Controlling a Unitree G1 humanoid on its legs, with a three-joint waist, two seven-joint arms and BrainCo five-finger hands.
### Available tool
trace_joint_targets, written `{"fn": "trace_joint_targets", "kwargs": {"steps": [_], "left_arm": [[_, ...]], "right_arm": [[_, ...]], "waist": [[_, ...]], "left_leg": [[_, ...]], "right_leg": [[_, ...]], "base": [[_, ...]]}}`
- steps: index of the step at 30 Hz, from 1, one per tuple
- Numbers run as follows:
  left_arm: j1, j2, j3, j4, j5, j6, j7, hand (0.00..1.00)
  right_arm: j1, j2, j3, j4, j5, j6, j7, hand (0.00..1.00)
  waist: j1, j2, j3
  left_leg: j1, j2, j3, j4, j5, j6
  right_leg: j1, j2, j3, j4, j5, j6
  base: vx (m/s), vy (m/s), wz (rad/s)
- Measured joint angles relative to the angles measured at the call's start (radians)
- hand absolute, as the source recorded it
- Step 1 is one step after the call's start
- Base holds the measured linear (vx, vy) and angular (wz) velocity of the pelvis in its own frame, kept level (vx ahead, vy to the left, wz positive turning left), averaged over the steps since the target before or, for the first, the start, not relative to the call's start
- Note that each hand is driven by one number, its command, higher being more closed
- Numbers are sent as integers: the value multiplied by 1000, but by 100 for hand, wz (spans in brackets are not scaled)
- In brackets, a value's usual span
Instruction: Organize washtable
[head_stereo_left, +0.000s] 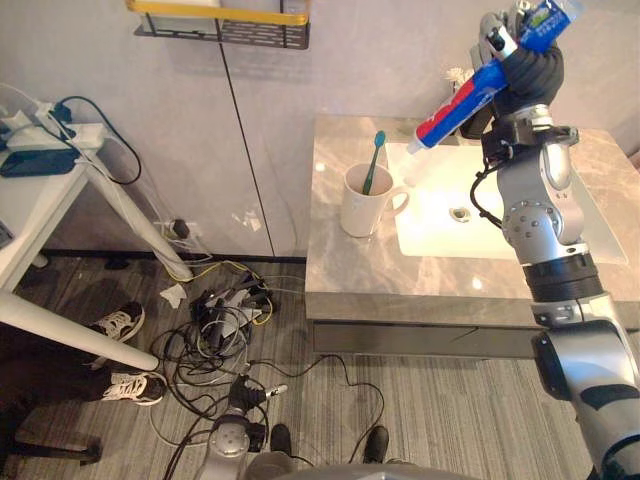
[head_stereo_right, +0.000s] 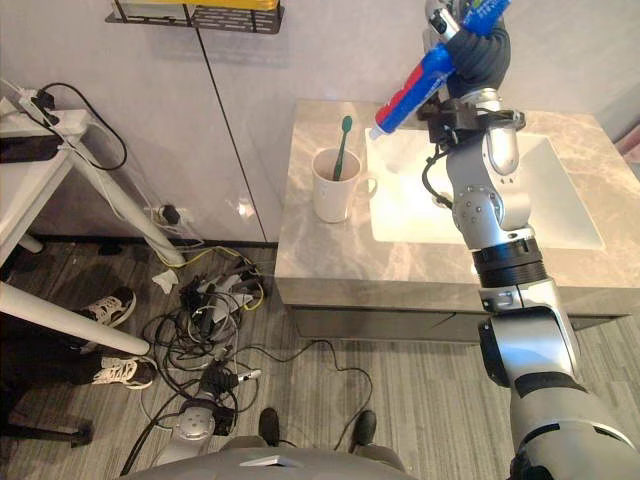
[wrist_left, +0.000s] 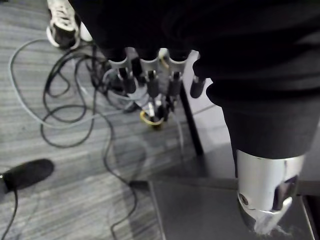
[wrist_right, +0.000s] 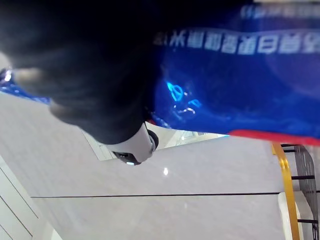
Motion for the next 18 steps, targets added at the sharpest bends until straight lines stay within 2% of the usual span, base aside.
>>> {"fn": "trace_joint_targets", "kwargs": {"steps": [7,18], "left_arm": [[-7,0,-2,16,-21,5,-8,0],[-3,1,-9,16,-27,7,-7,0]], "right_arm": [[-90,-28,83,40,-38,10,15,100],[-127,-30,125,42,-76,29,26,100]], "waist": [[20,-1,1],[22,-6,33]], "left_leg": [[-9,0,-1,6,0,0],[-10,1,-2,9,0,0]], "right_leg": [[-5,2,-1,0,1,0],[-6,3,-4,0,2,-2]], "base": [[0,0,0],[0,0,0]]}}
